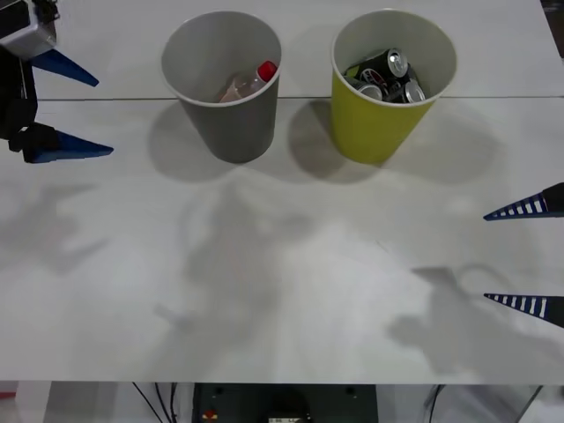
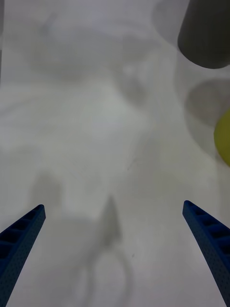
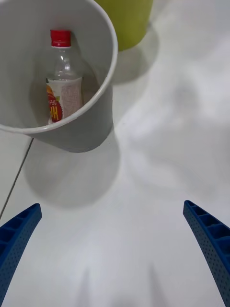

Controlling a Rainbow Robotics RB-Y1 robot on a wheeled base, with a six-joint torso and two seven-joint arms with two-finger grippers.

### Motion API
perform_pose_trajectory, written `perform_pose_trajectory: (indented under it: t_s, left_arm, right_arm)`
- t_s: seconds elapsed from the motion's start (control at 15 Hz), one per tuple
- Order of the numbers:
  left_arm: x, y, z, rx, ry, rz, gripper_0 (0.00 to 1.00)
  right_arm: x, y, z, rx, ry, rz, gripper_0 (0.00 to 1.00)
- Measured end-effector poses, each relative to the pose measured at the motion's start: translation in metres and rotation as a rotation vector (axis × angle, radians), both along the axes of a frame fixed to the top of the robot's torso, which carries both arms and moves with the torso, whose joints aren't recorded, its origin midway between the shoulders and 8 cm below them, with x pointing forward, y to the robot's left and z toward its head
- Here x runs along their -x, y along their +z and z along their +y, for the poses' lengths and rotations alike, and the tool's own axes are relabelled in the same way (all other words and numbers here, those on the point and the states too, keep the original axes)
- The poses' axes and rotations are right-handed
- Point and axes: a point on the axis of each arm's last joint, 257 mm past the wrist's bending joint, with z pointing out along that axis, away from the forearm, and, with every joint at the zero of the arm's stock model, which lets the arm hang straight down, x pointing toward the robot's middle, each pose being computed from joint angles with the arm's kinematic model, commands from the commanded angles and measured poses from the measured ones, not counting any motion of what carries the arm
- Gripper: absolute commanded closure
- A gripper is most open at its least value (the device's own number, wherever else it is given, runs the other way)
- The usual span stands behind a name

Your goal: Put the can into the green bin and the plastic bottle into the gray bin

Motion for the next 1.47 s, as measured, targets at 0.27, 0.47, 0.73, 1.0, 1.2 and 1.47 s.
perform_pose_trajectory:
  t_s: [0.27,0.47,0.73,1.0,1.2,1.47]
  left_arm:
    - [0.038,-0.030,0.015,-0.033,-0.061,-0.015,0.00]
    - [0.060,-0.050,0.017,-0.021,-0.080,-0.006,0.00]
    - [0.077,-0.072,0.012,-0.018,-0.097,-0.010,0.00]
    - [0.090,-0.093,0.015,-0.054,-0.149,-0.019,0.00]
    - [0.099,-0.104,0.015,-0.059,-0.165,-0.011,0.00]
    - [0.108,-0.111,0.000,-0.029,-0.191,-0.036,0.00]
  right_arm:
    - [0.000,0.000,0.000,0.000,0.000,0.000,0.00]
    - [0.000,0.000,0.000,0.000,0.000,0.000,0.00]
    - [0.000,0.000,0.000,0.000,0.000,0.000,0.00]
    - [0.000,0.000,0.000,0.000,0.000,0.000,0.00]
    - [0.000,0.000,0.000,0.000,0.000,0.000,0.00]
    - [0.000,0.000,0.000,0.000,0.000,0.000,0.00]
